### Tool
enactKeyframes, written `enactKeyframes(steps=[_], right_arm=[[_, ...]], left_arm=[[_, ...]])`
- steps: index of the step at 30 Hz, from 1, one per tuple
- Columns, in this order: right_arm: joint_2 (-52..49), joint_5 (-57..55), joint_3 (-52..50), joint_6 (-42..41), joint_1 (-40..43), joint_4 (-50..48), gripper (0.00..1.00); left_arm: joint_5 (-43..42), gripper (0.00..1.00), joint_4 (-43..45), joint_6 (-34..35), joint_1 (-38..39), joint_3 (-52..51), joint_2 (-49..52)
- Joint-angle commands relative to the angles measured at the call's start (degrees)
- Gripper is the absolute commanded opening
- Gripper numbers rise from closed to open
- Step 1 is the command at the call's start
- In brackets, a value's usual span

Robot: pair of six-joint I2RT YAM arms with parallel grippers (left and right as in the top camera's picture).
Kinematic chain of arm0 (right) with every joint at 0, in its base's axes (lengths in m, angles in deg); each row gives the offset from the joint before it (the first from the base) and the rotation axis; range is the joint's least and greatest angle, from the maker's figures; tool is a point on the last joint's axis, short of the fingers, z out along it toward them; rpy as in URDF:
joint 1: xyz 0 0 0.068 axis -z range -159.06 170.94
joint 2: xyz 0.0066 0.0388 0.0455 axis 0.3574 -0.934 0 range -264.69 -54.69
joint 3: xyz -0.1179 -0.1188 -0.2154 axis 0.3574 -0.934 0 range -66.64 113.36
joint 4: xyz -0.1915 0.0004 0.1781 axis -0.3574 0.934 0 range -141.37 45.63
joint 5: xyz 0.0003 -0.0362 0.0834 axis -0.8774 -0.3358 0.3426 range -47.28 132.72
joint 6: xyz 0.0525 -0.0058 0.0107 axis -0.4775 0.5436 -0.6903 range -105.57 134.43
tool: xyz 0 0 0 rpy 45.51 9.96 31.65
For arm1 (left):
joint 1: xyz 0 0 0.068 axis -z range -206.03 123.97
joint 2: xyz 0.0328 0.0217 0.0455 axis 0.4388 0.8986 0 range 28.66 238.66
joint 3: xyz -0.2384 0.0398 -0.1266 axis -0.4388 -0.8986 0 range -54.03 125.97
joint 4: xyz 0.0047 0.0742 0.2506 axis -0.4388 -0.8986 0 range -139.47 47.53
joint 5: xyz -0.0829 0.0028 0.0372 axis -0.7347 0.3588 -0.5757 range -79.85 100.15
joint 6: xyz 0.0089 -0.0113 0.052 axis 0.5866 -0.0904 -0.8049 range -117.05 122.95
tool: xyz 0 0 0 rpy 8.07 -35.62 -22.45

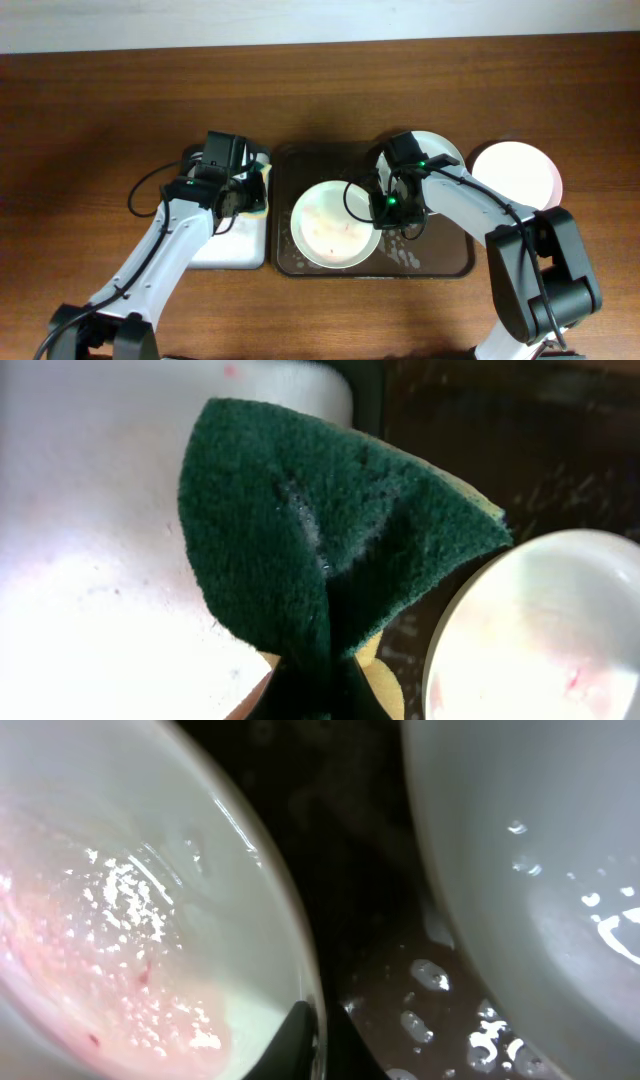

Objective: Clean dirty plates on tray and stack at the side

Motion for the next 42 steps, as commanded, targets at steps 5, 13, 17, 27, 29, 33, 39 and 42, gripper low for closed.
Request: enactKeyframes(steps=[5, 13, 17, 27, 29, 33, 39, 42], right_arm=[[1.0, 1.3, 1.0, 1.1, -0.3, -0.5, 0.04], [12.5, -15.1, 6.3, 3.8, -0.6, 3.9, 0.04], [18.1, -30.1, 6.3, 8.1, -4.7, 5.3, 0.04], [20.2, -51.7, 6.3, 7.4, -19.0, 3.6, 0.04], [20.2, -49.8, 6.3, 1.3, -18.7, 4.4, 0.04], [19.6, -33.0, 6.0, -12.1, -13.2, 6.8, 0.04], [17.3, -18.9, 5.7, -27.3, -8.4, 12.9, 0.04], [14.9, -16.0, 4.5, -34.0, -8.8, 12.6, 0.04]], left_arm=[[1.8, 0.0, -0.2, -1.4, -0.4, -2.2, 2.1], [5.1, 0.0, -0.2, -1.4, -0.5, -2.3, 4.1], [5.2, 0.0, 1.3, -1.4, -0.7, -2.3, 7.0], [4.7, 0.0, 2.6, -1.4, -2.6, -2.3, 7.8], [4.2, 0.0, 2.6, -1.4, -2.6, -2.3, 7.8], [3.7, 0.0, 2.1, -1.4, -2.6, -2.3, 7.8], [2.9, 0.0, 2.1, -1.4, -2.6, -2.3, 7.8], [2.6, 0.0, 2.1, -1.3, -2.6, -2.3, 7.8]])
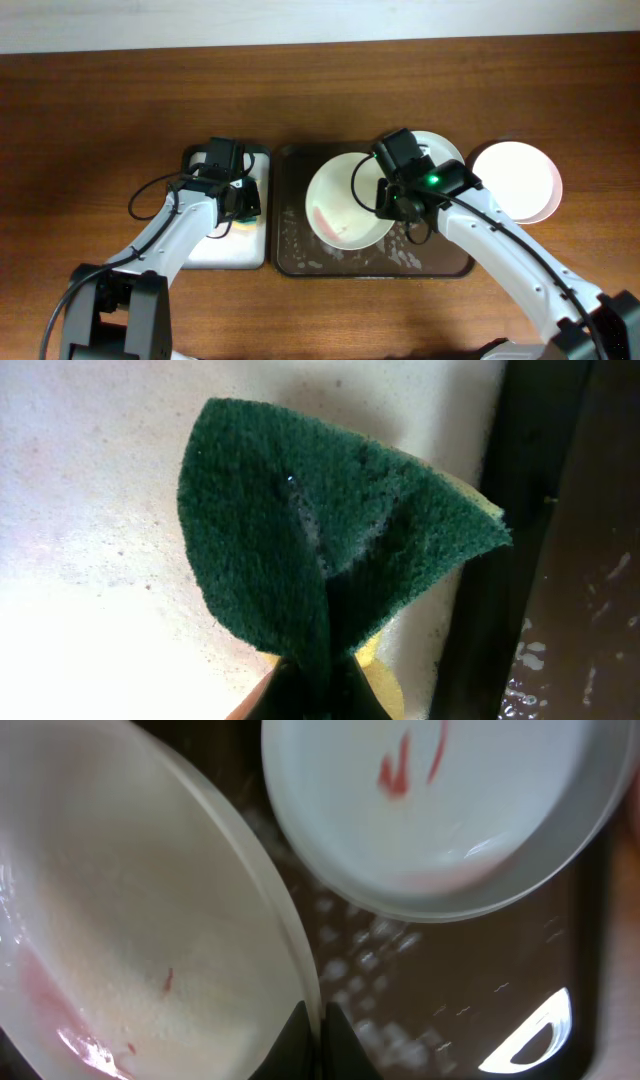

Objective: Clean dirty plates on tray and stack at the side

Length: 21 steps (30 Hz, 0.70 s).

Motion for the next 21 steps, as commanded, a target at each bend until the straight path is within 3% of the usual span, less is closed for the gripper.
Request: enactKeyframes(steps=[1, 6, 10, 11, 12, 13, 16, 21], right_arm=[[-3.5, 7.2, -1.6, -12.4, -0.4, -1.6, 0.04], [-7.6, 14.8, -8.0, -20.6, -0.4, -11.1, 0.04], [-8.3, 16.3, -9.9, -20.3, -0.4, -13.7, 0.04], [-8.3, 16.3, -9.9, -20.2, -0.4, -13.4, 0.11], [-8.3, 16.3, -9.9, -20.2, -0.4, -13.1, 0.33], [-8.3, 16.3, -9.9, -19.4, -0.4, -13.0, 0.45], [-8.3, 15.0, -9.9, -8.4, -0.3, -15.9, 0.5], [-8.3, 8.4, -9.9, 21.0, -0.3, -22.0, 0.49]], left_arm=[[-1.1, 0.0, 0.1, -0.7, -0.3, -0.4, 0.3], [-1.1, 0.0, 0.1, -0.7, -0.3, -0.4, 0.3], [-1.1, 0.0, 0.1, -0.7, -0.3, -0.4, 0.3], [-1.1, 0.0, 0.2, -0.7, -0.3, -0.4, 0.3], [-1.1, 0.0, 0.2, -0.7, -0.3, -0.4, 0.3], [-1.1, 0.0, 0.2, -0.7, -0.3, -0.4, 0.3], [-1.1, 0.0, 0.2, -0.7, -0.3, -0.4, 0.3], [-1.1, 0.0, 0.2, -0.7, -0.3, -0.4, 0.3]])
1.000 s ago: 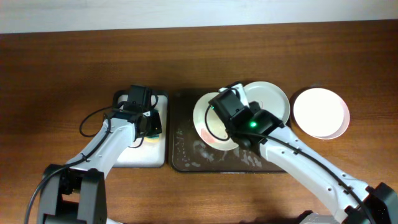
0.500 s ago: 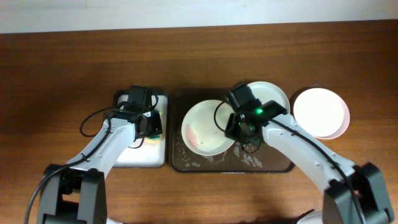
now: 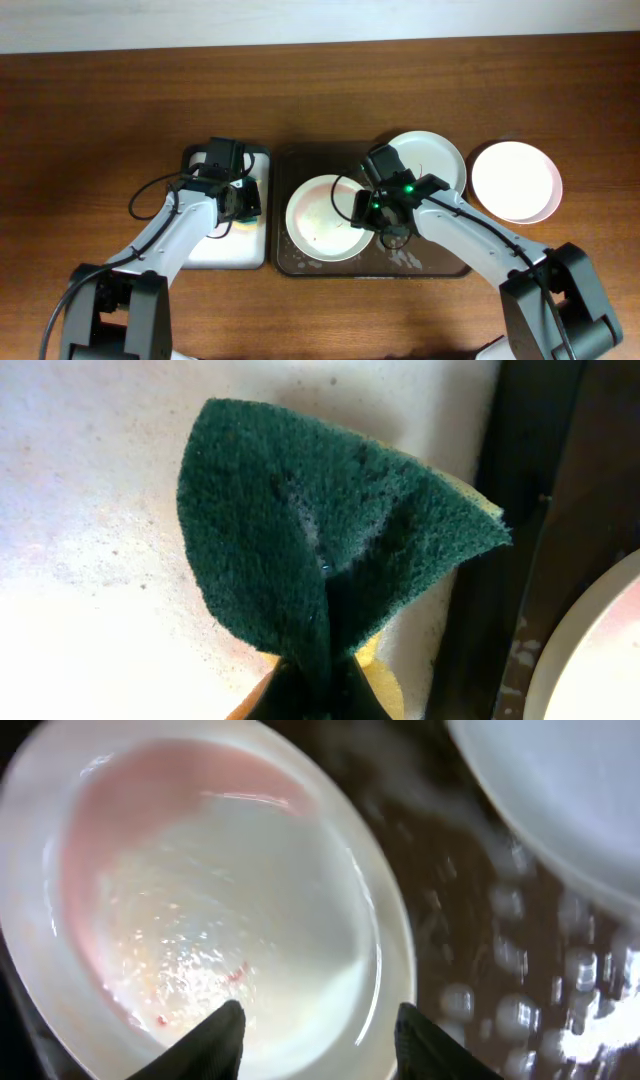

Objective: Clean dirty plates on tray and stack at the side

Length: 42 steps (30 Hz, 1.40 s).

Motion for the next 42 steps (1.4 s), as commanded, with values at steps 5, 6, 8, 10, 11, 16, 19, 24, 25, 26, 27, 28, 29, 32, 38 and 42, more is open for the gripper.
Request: enactKeyframes(steps=[5, 6, 8, 10, 11, 16, 19, 24, 25, 26, 27, 28, 29, 32, 38, 42], right_arm=[[-0.6, -13.0, -0.2, 22.7, -0.2, -1.6, 0.46], [-1.1, -12.9, -0.2, 22.7, -0.2, -2.3, 0.46], [-2.6, -11.7, -0.2, 22.7, -0.2, -3.5, 0.39], [-4.3, -9.3, -0.2, 22.7, -0.2, -4.2, 0.38], [-5.1, -8.6, -0.2, 22.6, -0.2, -4.5, 0.37], [-7.2, -8.4, -0.2, 22.5, -0.2, -4.9, 0.2], [-7.2, -8.3, -0.2, 22.4, -0.2, -4.9, 0.08], [-7.2, -7.7, -0.2, 19.2, -0.2, -4.5, 0.04], [-7.2, -7.7, -0.2, 18.5, -0.2, -4.5, 0.04], [-7.2, -7.7, -0.2, 18.3, -0.2, -4.5, 0.04], [-7.2, -7.7, -0.2, 18.3, -0.2, -4.5, 0.04], [-7.2, -7.6, -0.2, 18.3, -0.2, -4.5, 0.04], [-7.2, -7.2, -0.2, 18.3, -0.2, -4.4, 0.04], [-7.2, -6.6, -0.2, 18.3, -0.2, -4.2, 0.04], [-7.2, -6.7, -0.2, 18.3, -0.1, -2.9, 0.04], [-7.1, -6.8, -0.1, 15.0, 1.1, -2.0, 0.04]], left_arm=[[-1.8, 0.0, 0.5, -0.7, -0.3, -0.4, 0.3], [-2.0, 0.0, 0.6, -0.7, -0.3, -0.4, 0.3], [-3.1, 0.0, 0.6, -0.7, -0.3, -0.4, 0.3], [-3.6, 0.0, 0.6, -0.7, -0.3, -0.4, 0.3], [-4.0, 0.0, 0.6, -0.7, -0.2, -0.4, 0.3], [-7.6, 0.0, 0.6, -0.7, 0.9, -0.1, 0.2], [-9.2, 0.0, 1.1, -0.7, 3.4, 0.7, -0.8], [-12.2, 0.0, 3.1, 5.5, 10.0, 0.9, -2.0], [-12.3, 0.0, 3.2, 7.8, 11.5, 0.9, -2.0], [-12.2, 0.0, 3.4, 8.9, 12.9, 0.9, -2.0], [-12.1, 0.0, 3.7, 9.5, 14.2, 0.9, -2.0], [-11.4, 0.0, 3.9, 9.7, 15.4, 0.9, -2.0], [-10.3, 0.0, 4.0, 9.7, 16.3, 0.9, -2.0], [-9.1, 0.0, 3.8, 9.7, 17.0, 0.9, -2.0], [-5.5, 0.0, 2.8, 8.3, 16.5, 1.9, -5.3], [-7.5, 0.0, 2.8, 8.8, 16.6, 2.4, -8.7]])
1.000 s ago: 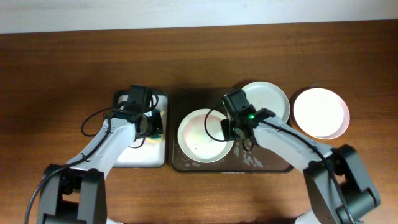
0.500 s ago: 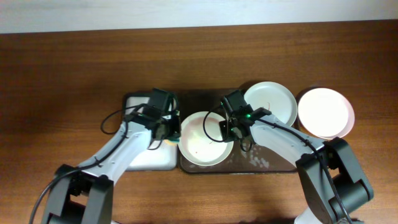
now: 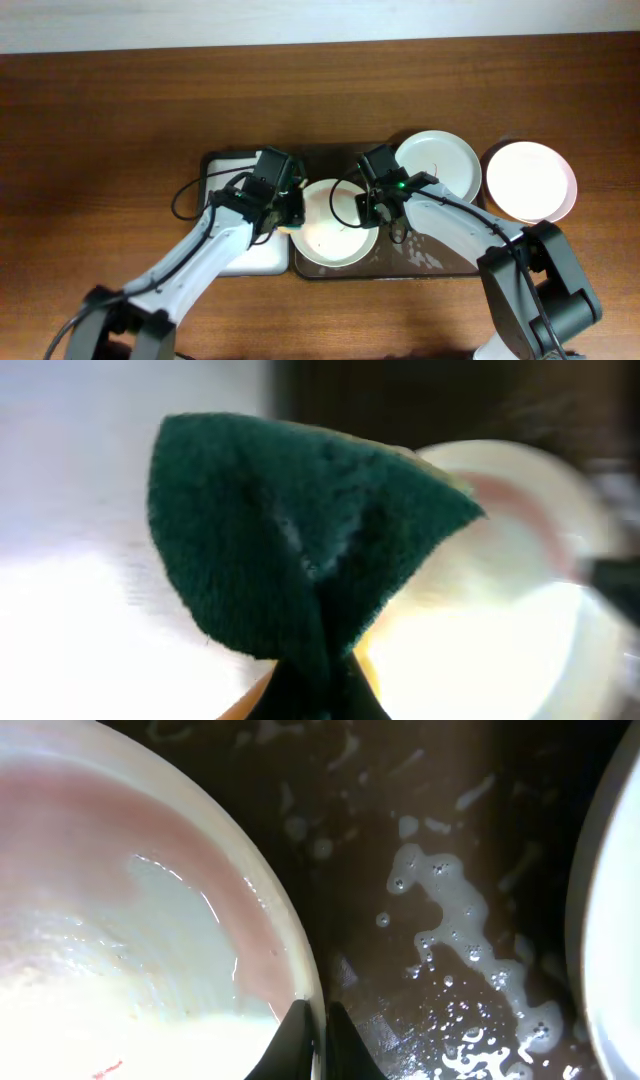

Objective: Clean dirty plates on tray and stack at the side

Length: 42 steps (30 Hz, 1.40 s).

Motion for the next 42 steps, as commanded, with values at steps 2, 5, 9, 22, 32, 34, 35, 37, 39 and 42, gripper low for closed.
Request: enactKeyframes(steps=[2, 5, 9, 22, 32, 34, 35, 37, 39, 42], right_arm=[[-1.0, 2.7, -0.5, -4.1, 1.6, 1.6, 0.04], [-1.0, 4.5, -0.5, -4.1, 2.9, 1.7, 0.04], [-1.0, 4.7, -0.5, -4.1, 3.0, 1.7, 0.04], [-1.0, 5.7, -0.5, -4.1, 3.0, 1.7, 0.04], [-1.0, 5.7, -0.5, -4.1, 3.0, 1.9, 0.04], [-1.0, 5.7, -0.5, -4.1, 3.0, 1.9, 0.04], [-1.0, 5.7, -0.5, -4.1, 3.0, 1.9, 0.04], [-1.0, 5.7, -0.5, -4.1, 3.0, 1.9, 0.04], [-1.0, 5.7, -0.5, -4.1, 3.0, 1.9, 0.04], [-1.0, 5.7, -0.5, -4.1, 3.0, 1.9, 0.04]], left_arm=[[-8.1, 0.0, 0.8, 1.0, 1.4, 2.2, -3.6], [-10.0, 0.0, 0.8, 8.1, 1.4, 2.2, -2.7], [-14.0, 0.0, 4.8, 13.4, 2.6, 2.2, 0.7], [-9.1, 0.0, 13.8, 24.4, 10.5, 2.2, 15.0], [6.3, 0.0, 0.5, 24.3, 10.4, 2.2, 16.7], [9.4, 0.0, -1.8, 24.3, 9.9, 2.2, 16.7], [11.1, 0.0, -2.8, 24.3, 9.5, 2.2, 16.7], [12.3, 0.0, -3.1, 22.1, 8.6, 2.2, 16.6], [12.8, 0.0, -3.0, 20.4, 8.1, 2.4, 16.6], [12.7, 0.0, -3.0, 16.7, 6.8, 4.3, 15.7]])
